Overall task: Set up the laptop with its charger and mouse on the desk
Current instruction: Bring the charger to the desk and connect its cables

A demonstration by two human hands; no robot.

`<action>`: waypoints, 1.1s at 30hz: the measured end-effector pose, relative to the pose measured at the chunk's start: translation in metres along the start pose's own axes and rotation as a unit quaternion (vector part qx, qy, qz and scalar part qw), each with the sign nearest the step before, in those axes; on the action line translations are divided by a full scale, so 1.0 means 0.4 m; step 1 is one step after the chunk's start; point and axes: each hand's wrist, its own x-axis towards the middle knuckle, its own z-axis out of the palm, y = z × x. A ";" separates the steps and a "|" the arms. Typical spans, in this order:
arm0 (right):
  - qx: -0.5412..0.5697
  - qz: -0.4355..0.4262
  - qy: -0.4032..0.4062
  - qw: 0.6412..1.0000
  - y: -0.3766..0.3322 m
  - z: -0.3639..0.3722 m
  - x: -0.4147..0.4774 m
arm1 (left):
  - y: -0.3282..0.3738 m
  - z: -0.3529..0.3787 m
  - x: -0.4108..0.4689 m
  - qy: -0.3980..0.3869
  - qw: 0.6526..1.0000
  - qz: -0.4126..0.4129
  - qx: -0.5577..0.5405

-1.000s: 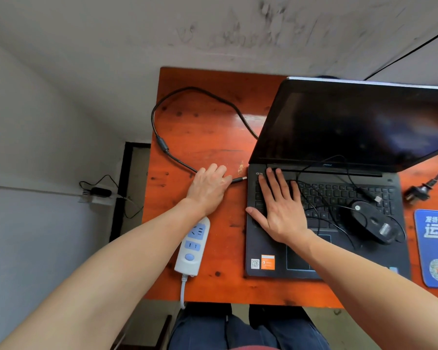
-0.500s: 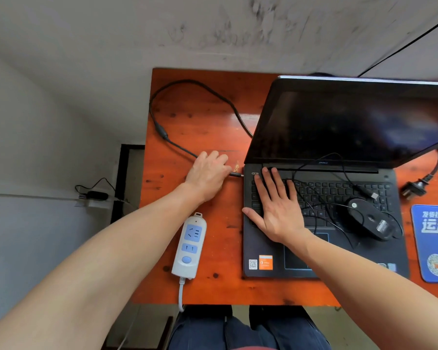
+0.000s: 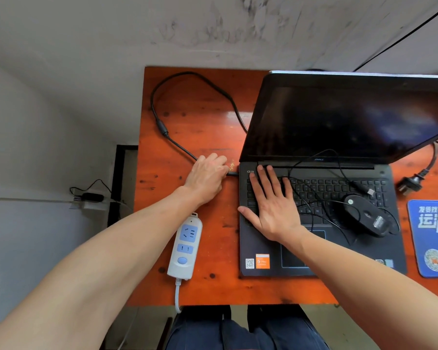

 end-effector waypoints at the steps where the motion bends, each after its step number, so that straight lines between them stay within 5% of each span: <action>1: -0.003 0.000 0.000 1.000 0.000 0.001 0.000 | 0.000 0.000 -0.001 -0.004 1.000 -0.001 -0.004; 9: -0.013 -0.001 -0.005 1.000 0.002 0.004 0.000 | 0.000 -0.023 0.007 -0.051 0.998 -0.019 -0.027; 22: 0.066 0.004 -0.040 0.997 0.031 -0.131 -0.017 | 0.100 -0.147 -0.135 -0.046 0.979 -0.180 -0.089; 26: 0.108 -0.004 0.073 0.991 0.147 -0.196 -0.091 | 0.223 -0.182 -0.154 -0.029 0.980 -0.177 -0.090; 33: 0.124 0.028 0.083 0.988 0.427 -0.282 -0.269 | 0.534 -0.160 -0.055 -0.002 0.987 -0.129 -0.095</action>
